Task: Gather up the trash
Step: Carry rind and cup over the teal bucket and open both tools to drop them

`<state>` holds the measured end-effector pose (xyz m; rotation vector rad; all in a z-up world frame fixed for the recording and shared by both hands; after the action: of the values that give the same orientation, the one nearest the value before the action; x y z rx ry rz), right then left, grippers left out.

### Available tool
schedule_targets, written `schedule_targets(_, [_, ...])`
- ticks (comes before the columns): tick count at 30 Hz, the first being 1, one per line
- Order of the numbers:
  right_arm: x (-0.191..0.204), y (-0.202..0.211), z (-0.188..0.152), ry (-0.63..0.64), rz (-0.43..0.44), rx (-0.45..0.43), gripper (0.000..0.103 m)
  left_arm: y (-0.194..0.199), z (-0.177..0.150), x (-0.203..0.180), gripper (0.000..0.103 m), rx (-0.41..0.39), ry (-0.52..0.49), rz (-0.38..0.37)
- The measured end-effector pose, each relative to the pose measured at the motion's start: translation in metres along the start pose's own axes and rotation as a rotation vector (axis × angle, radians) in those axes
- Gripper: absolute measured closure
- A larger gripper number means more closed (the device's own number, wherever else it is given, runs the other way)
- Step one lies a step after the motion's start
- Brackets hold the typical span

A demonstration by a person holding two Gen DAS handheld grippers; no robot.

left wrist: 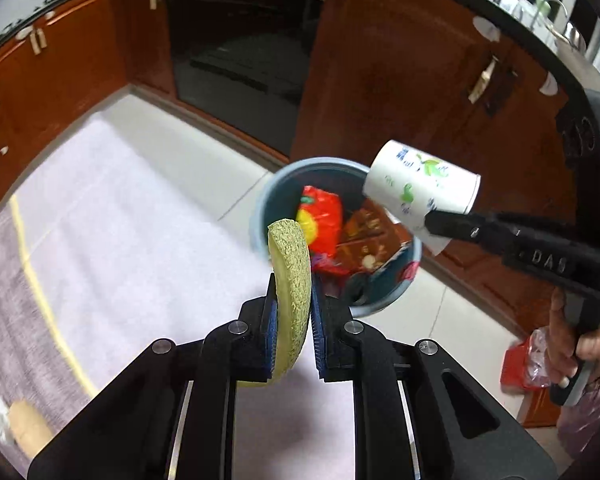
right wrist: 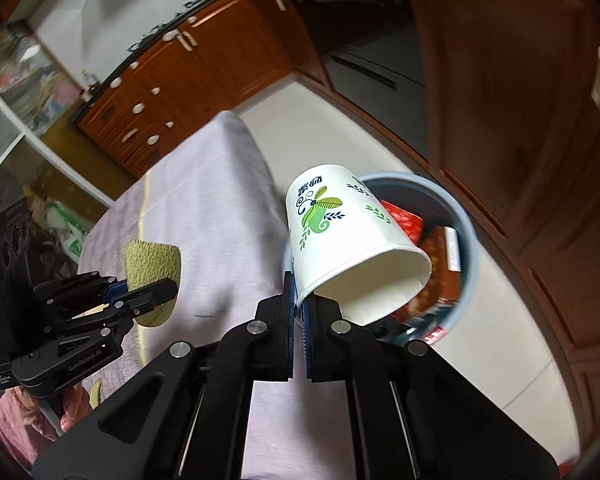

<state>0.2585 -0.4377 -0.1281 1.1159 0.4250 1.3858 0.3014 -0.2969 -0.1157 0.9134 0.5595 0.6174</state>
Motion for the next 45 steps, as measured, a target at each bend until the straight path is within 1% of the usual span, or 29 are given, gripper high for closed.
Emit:
schedule_targets(6, [-0.031,-0.017,0.0,-0.041,-0.022,0.05,0.099,-0.036,0.014,-0.018,0.088,0.035,-0.017,-0.029])
schedule_targets(10, [-0.044,-0.026,0.002,-0.059,-0.028,0.069,0.099,-0.059,0.019,-0.027,0.088,0.058,-0.023,-0.045])
schedule_targets(14, [-0.053,-0.036,0.002,-0.073,-0.027,0.092,0.099,-0.073,0.018,-0.03,0.088,0.076,-0.038,-0.051])
schedule_targets(21, [-0.057,-0.053,0.006,-0.09,-0.027,0.116,0.099,-0.092,0.022,-0.027,0.088,0.102,-0.035,-0.063])
schedule_targets(26, [-0.056,-0.058,0.013,-0.099,-0.031,0.115,0.093,-0.104,0.024,-0.027,0.087,0.122,-0.039,-0.062])
schedule_targets(27, [-0.056,-0.058,0.014,-0.105,-0.028,0.116,0.089,-0.107,0.024,-0.027,0.087,0.126,-0.038,-0.057])
schedule_targets(28, [-0.056,-0.058,0.015,-0.11,-0.027,0.114,0.078,-0.112,0.026,-0.027,0.087,0.131,-0.037,-0.053])
schedule_targets(29, [-0.056,-0.058,0.017,-0.111,-0.033,0.107,0.071,-0.113,0.026,-0.026,0.081,0.133,-0.035,-0.052])
schedule_targets(30, [-0.056,-0.056,0.018,-0.108,-0.04,0.097,0.058,-0.114,0.026,-0.025,0.073,0.132,-0.033,-0.052])
schedule_targets(31, [-0.056,-0.056,0.019,-0.107,-0.042,0.09,0.051,-0.115,0.028,-0.025,0.055,0.126,-0.03,-0.048])
schedule_targets(32, [-0.056,-0.055,0.02,-0.112,-0.035,0.089,0.048,-0.112,0.029,-0.025,0.042,0.108,-0.034,-0.036])
schedule_targets(33, [-0.056,-0.054,0.022,-0.119,-0.032,0.088,0.039,-0.109,0.03,-0.025,0.039,0.086,-0.043,-0.014])
schedule_targets(34, [-0.057,-0.053,0.022,-0.121,-0.037,0.084,0.036,-0.108,0.031,-0.026,0.034,0.08,-0.047,-0.004])
schedule_targets(35, [-0.057,-0.052,0.023,-0.119,-0.047,0.079,0.035,-0.107,0.032,-0.026,0.031,0.078,-0.048,0.0])
schedule_targets(37, [-0.058,-0.05,0.024,-0.126,-0.051,0.082,0.027,-0.103,0.032,-0.026,0.029,0.076,-0.044,0.001])
schedule_targets(39, [-0.059,-0.047,0.024,-0.138,-0.061,0.083,0.025,-0.101,0.031,-0.024,0.028,0.076,-0.038,0.007])
schedule_targets(42, [-0.057,-0.045,0.021,-0.135,-0.082,0.095,0.019,-0.097,0.028,-0.021,0.028,0.082,-0.027,0.006])
schedule_targets(45, [-0.052,-0.04,0.018,-0.117,-0.096,0.097,0.019,-0.087,0.027,-0.02,0.028,0.073,-0.024,0.006])
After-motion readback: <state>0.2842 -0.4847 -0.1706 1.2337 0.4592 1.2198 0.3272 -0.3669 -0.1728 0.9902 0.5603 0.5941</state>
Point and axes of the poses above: each gripper's, at about its wrist camera, not at the fingertips, and y roughly against the way its jaws point, x to its left, z to its top, the point moved 5 cm from there along -y, roughly the way its jaws point, and after that the axes turned 2 degrees about -z, right-handed, at the moved point
